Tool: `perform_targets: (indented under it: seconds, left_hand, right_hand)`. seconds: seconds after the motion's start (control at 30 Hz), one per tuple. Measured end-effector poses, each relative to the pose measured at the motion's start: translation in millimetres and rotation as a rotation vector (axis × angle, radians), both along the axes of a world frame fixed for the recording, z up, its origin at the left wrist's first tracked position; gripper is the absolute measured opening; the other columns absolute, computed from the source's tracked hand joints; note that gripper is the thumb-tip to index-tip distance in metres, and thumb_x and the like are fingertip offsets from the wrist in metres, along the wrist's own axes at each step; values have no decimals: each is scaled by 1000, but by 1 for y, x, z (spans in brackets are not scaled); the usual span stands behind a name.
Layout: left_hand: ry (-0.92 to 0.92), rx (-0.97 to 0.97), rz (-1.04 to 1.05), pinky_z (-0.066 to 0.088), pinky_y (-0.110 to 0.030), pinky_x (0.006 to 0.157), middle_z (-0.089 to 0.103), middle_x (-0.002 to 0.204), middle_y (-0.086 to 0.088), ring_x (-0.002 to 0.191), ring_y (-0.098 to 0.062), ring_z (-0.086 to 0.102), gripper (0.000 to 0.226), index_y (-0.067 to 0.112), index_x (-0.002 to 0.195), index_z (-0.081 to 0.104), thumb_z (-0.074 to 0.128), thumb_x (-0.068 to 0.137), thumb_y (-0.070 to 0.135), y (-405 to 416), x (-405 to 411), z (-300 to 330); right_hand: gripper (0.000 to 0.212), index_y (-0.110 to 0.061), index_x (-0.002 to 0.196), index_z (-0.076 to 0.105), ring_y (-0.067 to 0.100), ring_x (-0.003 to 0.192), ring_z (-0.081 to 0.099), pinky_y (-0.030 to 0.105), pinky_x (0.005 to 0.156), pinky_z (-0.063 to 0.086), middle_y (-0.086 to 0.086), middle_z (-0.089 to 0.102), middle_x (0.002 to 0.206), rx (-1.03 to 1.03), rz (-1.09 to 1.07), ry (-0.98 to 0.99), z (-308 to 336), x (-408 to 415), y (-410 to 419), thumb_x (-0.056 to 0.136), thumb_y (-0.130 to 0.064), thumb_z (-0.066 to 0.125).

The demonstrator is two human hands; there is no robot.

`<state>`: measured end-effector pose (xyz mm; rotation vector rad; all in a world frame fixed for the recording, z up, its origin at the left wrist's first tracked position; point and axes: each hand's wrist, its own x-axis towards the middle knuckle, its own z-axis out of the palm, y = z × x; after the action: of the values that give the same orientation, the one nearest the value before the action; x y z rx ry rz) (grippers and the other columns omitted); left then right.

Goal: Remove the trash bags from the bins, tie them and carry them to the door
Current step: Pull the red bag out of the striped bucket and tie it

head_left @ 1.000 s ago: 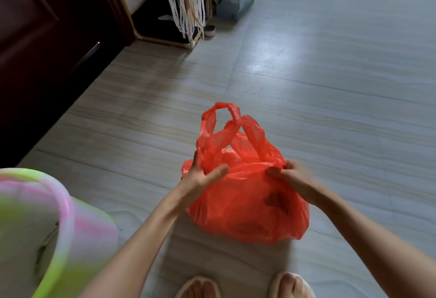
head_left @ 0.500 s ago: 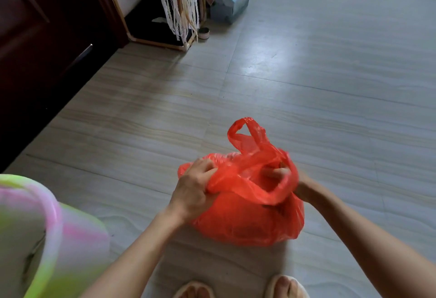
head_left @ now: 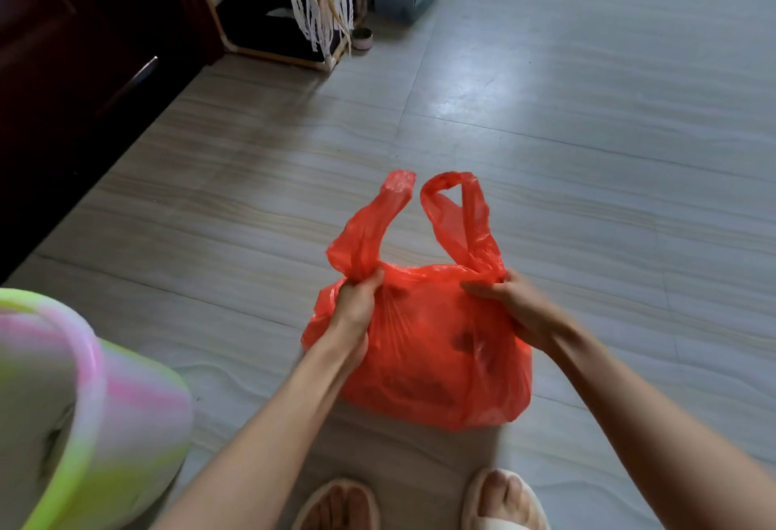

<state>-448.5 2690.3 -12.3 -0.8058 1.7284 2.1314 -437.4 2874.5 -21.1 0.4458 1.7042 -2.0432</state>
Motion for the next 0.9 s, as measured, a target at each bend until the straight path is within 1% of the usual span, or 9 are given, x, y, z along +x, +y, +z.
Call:
perform_targets:
  seconds: [0.13,0.27,0.37,0.47,0.57,0.67,0.73,0.8,0.9]
  left_hand:
    - [-92,-10,-31,45,-17,57,62,77,2,69,-12,58,15,7,102,62,54,91,12,-4,-1,-1]
    - [-151,-28,-40,47,-22,58,63,58,4,62,-11,57,13,7,84,64,53,89,9,-7,1,-8]
    - [-162,70,-18,53,-27,66,68,67,-3,64,-16,64,17,4,89,65,50,90,10,-9,-1,-15]
    - [-99,413,-41,56,-26,70,74,73,-4,68,-13,70,28,7,91,67,41,94,17,-9,6,-14]
    - [4,533,-152,55,-27,82,73,94,-8,89,-16,68,36,4,103,68,37,94,21,-4,15,-10]
    - [14,499,-181,57,-21,69,74,79,-7,79,-12,70,48,8,69,74,35,95,20,4,19,-8]
    - [22,417,-134,54,-20,54,67,62,-6,63,-11,67,55,15,43,56,37,95,19,7,15,-11]
    - [63,278,-39,42,-24,48,42,43,3,42,-8,50,54,20,39,35,39,93,14,8,10,-16]
    - [60,33,-20,25,-25,47,25,34,11,32,-3,27,46,21,48,27,38,91,7,8,4,-20]
  right_hand:
    - [18,-13,86,64,7,55,64,19,52,53,-5,70,61,6,-106,82,-4,6,-12,73,-1,66]
    - [40,-11,107,64,12,87,67,22,70,56,-5,72,98,-138,-85,160,-5,10,-17,67,-14,61]
    - [25,-14,96,67,20,84,65,25,69,56,-3,73,83,-76,-176,132,-10,10,-24,71,-14,68]
    - [3,-15,78,66,16,68,59,25,62,52,-5,69,64,77,-280,78,-13,7,-29,80,-15,65]
    - [16,-16,71,63,11,60,57,24,58,47,-1,63,65,232,-316,49,-15,4,-31,85,-10,60]
    - [16,-15,71,64,13,62,58,27,62,47,7,64,73,311,-226,30,-12,3,-31,83,-5,58]
    - [18,-17,73,65,4,55,59,18,56,48,3,64,70,342,-173,37,-11,3,-33,83,-5,56]
    - [16,-17,81,66,0,55,58,14,53,48,-2,63,71,312,-176,35,-11,3,-37,86,-8,54]
    - [21,-13,98,67,7,70,64,15,61,52,2,68,85,165,-149,38,-10,7,-40,89,-6,49]
